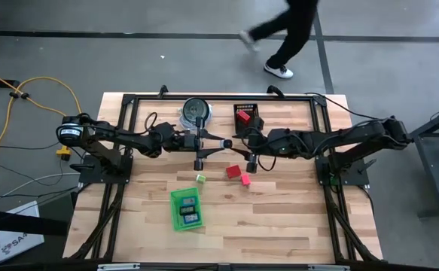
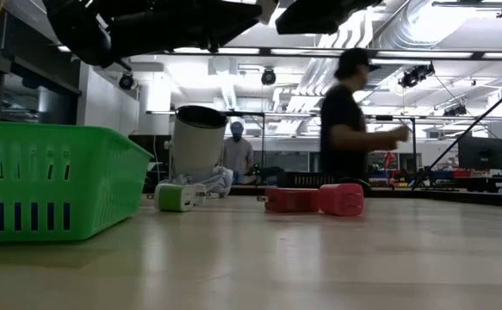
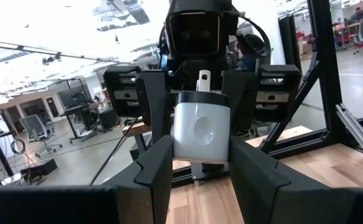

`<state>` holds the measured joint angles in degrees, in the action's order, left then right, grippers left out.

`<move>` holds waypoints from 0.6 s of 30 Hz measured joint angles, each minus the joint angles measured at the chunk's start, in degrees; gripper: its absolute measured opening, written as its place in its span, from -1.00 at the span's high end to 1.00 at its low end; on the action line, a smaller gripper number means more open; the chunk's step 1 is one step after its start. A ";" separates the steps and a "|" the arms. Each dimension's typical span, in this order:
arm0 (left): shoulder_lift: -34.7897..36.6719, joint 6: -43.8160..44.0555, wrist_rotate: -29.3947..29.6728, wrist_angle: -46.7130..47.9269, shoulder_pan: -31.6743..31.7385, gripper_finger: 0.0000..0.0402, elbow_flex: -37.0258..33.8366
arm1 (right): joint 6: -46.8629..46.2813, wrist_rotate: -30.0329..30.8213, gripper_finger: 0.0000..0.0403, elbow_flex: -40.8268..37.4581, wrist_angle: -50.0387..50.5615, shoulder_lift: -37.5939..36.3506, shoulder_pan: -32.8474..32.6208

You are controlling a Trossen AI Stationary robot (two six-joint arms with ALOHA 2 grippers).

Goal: Pick & Place Office items
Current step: Put the white charger adapter into the black bin

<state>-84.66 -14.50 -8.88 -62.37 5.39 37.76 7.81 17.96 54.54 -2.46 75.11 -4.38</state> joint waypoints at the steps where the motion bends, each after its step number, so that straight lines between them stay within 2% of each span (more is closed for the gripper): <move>1: 0.00 0.00 0.00 0.13 0.00 0.35 0.00 | 0.00 -0.02 0.13 0.00 -0.01 0.02 0.00; 18: 0.00 -1.54 2.21 0.61 0.13 0.35 -0.03 | 2.54 -2.08 0.13 0.00 -3.94 0.00 -0.02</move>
<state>-84.66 -16.04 -6.68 -61.77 5.52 37.72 10.35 15.88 54.54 -6.39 75.11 -4.40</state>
